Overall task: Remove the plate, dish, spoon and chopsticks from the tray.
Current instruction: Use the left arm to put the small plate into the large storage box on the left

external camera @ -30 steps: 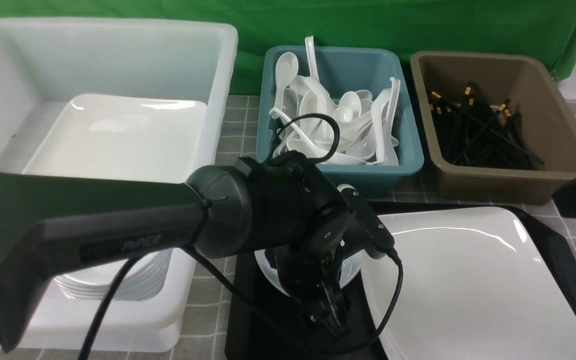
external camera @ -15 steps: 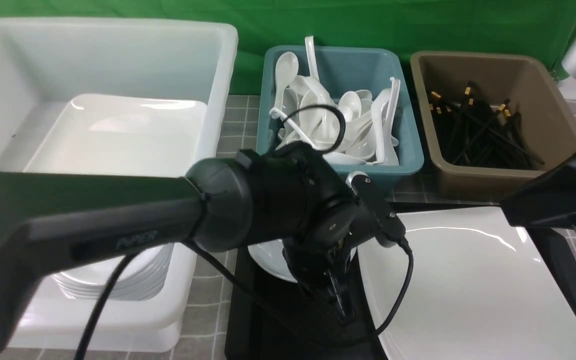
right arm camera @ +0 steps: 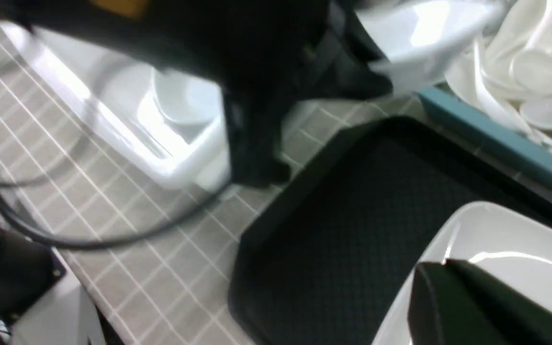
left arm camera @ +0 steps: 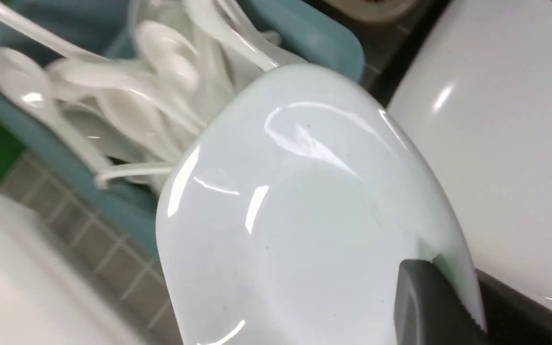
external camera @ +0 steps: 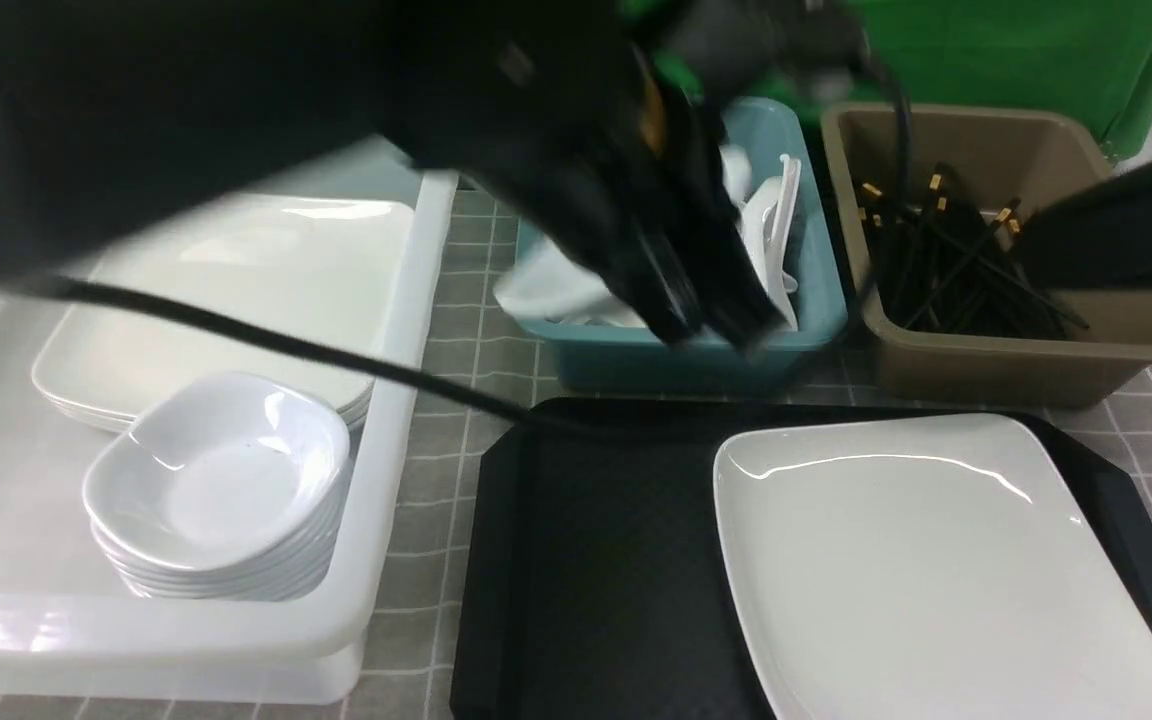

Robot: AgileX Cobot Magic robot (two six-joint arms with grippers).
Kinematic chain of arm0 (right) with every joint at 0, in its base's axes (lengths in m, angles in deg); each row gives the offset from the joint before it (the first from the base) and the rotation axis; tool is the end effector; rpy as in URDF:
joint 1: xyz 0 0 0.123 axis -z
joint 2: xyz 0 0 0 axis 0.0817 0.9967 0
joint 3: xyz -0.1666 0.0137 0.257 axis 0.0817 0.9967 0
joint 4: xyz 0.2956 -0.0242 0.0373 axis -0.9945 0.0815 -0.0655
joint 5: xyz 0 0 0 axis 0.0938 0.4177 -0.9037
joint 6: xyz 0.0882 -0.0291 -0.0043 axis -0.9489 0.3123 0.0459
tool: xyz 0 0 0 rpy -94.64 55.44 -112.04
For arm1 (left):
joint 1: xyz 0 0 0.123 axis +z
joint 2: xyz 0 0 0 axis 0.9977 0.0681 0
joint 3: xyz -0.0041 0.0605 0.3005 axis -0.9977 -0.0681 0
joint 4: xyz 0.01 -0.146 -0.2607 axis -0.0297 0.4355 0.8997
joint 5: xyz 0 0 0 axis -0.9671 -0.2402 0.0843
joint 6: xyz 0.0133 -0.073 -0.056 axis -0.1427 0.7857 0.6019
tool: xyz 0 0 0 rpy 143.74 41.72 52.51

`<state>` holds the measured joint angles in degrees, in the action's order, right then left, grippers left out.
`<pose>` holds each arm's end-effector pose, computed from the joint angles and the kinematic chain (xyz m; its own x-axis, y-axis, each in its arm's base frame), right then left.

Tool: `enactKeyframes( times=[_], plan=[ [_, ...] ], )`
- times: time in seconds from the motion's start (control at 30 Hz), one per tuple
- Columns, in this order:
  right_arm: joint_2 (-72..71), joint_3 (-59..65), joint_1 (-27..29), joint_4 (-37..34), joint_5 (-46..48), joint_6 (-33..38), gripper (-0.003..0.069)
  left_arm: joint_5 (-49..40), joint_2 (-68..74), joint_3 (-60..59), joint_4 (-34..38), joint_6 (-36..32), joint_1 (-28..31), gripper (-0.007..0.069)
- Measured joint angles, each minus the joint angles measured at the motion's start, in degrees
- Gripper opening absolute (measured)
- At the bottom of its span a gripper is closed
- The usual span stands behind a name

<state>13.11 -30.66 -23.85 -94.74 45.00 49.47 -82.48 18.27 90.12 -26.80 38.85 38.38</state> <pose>0.2095 0.1153 0.4880 -0.5065 -0.2284 -0.8314 -0.6582 0.7253 0.2017 0.2794 -0.2764 0.4196 -0.3733 0.6593 -0.6527 0.6929 0.6660 0.2763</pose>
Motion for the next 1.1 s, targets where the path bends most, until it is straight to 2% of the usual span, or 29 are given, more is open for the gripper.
enactKeyframes(
  times=[0.1, 0.17, 0.2, 0.3, 0.43, 0.7, 0.8, 0.97, 1.0, 1.07, 1.1],
  plan=[
    [0.42, -0.14, 0.00, -4.72, -1.82, 2.60, 0.0027, -5.00, -4.15, 0.37, -3.30, 2.98, 3.22, 0.0032],
    [2.42, -0.43, -1.15, -9.74, -3.19, 5.25, 0.0027, -9.96, -7.34, -1.14, -4.08, 4.63, 8.98, 0.0032],
    [2.62, -0.43, -1.34, -9.99, -3.31, 5.42, 0.0027, -10.23, -7.58, -1.41, -4.08, 4.70, 9.47, 0.0032],
    [6.57, -0.50, -5.88, -11.31, -5.42, 6.40, 0.0027, -11.40, -10.81, -7.07, -0.53, 4.98, 16.54, 0.0032],
    [12.18, -0.50, -11.59, -11.63, -7.83, 7.25, 0.0027, -8.79, -13.40, -18.30, 4.56, 3.74, 21.92, 0.0032],
    [16.46, -0.50, -14.07, -11.64, -9.50, 7.37, 0.0027, 1.30, -13.41, -31.35, 6.79, 1.70, 23.15, 0.0036],
    [16.59, -0.50, -14.09, -11.64, -9.58, 7.37, 0.0027, 3.51, -13.41, -32.82, 7.88, 0.43, 23.15, 0.0069],
    [16.59, -0.55, -14.14, -11.25, -9.58, 7.37, 0.0027, 4.86, -13.41, -33.10, 7.72, -0.24, 23.15, 0.0291],
    [16.59, -0.73, -14.14, -10.80, -9.58, 7.37, 0.0027, 4.34, -13.41, -32.64, 7.15, 0.77, 23.15, 0.0360],
    [16.59, -1.26, -14.14, -9.72, -9.45, 7.37, 0.0027, 3.45, -13.51, -31.69, 6.37, 2.60, 23.15, 0.0437],
    [16.53, -2.17, -14.14, -8.20, -9.45, 7.30, 0.0027, 2.05, -13.64, -29.89, 5.69, 4.41, 23.15, 0.0513]
  ],
)
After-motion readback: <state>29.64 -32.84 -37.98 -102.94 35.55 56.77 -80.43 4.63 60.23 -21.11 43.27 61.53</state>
